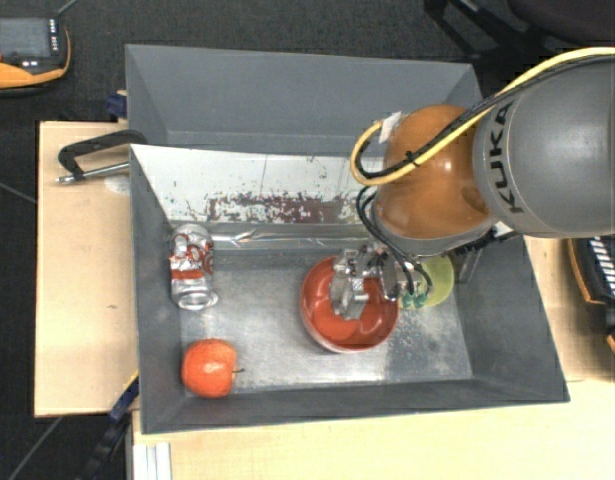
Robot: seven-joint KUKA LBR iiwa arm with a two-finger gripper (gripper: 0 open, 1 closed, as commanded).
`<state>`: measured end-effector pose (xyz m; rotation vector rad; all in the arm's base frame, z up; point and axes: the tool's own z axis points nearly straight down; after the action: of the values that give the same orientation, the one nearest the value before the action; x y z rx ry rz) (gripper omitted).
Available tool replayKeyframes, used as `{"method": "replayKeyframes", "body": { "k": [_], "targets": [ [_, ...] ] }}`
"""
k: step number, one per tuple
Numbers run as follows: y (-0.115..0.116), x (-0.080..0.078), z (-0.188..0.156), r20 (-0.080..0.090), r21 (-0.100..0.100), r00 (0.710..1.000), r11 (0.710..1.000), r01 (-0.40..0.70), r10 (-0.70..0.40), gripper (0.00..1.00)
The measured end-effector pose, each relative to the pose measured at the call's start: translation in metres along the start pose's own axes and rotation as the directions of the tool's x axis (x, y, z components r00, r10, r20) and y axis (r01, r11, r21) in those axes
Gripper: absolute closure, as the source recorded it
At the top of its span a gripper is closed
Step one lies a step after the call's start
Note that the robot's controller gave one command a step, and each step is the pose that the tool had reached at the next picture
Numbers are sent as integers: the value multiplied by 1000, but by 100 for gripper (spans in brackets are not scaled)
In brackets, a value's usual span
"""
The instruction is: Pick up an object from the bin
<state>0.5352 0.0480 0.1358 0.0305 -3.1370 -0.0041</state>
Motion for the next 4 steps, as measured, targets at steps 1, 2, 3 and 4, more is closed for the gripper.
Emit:
{"method": "replayKeyframes", "body": {
  "k": [1, 2, 3, 4],
  "targets": [
    [-18, -22, 10, 7, 0, 998, 998, 57, -57, 100],
    [-38, -22, 16, 9, -2, 999, 999, -33, 33, 100],
    [-51, -40, 64, 9, -10, 989, 989, -146, 146, 100],
    [-56, -50, -61, 24, -14, 984, 985, -175, 175, 100]
  ]
}}
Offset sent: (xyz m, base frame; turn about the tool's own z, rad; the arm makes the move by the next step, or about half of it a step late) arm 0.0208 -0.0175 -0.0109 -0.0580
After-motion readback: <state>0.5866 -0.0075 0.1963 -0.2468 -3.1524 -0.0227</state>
